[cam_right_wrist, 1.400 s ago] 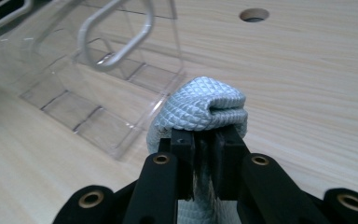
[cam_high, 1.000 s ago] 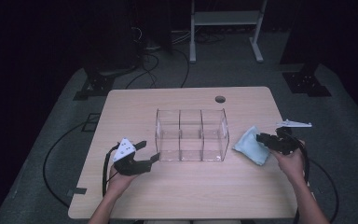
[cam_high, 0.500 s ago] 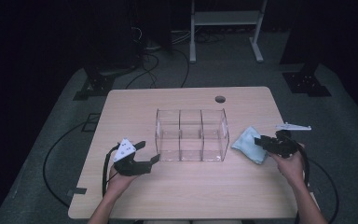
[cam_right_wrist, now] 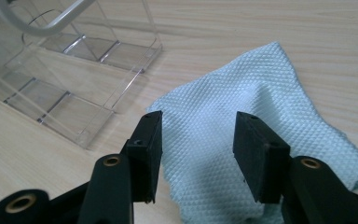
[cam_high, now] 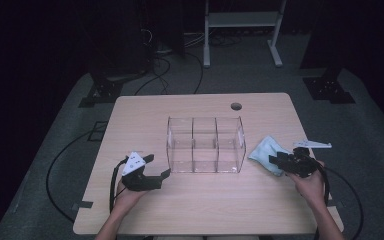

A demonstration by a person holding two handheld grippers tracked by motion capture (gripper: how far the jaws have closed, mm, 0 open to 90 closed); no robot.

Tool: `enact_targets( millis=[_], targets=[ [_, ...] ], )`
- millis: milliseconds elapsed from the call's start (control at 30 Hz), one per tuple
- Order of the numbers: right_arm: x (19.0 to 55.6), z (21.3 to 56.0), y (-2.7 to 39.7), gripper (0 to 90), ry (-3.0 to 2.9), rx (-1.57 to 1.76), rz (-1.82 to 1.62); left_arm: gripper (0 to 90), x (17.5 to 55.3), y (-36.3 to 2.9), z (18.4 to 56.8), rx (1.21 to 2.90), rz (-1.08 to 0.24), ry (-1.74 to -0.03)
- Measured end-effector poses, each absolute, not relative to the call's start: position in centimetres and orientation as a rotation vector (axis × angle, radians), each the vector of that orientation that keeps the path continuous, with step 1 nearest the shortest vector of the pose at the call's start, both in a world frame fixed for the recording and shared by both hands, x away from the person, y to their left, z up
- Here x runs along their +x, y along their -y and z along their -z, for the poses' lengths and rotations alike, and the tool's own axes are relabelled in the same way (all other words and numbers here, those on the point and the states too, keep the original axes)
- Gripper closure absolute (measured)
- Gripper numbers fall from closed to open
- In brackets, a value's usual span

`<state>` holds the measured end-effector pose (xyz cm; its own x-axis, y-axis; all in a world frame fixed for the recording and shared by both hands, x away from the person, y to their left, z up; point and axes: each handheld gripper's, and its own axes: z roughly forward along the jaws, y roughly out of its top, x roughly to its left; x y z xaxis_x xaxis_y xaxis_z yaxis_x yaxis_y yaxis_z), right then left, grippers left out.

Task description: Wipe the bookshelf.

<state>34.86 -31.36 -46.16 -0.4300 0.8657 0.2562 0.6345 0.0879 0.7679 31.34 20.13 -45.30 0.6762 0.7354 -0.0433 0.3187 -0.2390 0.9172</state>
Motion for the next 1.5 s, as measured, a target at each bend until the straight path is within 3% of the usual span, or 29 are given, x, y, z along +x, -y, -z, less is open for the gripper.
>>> enact_targets(
  millis=[1500],
  targets=[
    [28.5, 47.4, 30.4, 43.9, -2.193, 1.429, -1.331, 9.9, 30.4, -21.1, 46.2, 1.862, -0.499, -0.868]
  ],
)
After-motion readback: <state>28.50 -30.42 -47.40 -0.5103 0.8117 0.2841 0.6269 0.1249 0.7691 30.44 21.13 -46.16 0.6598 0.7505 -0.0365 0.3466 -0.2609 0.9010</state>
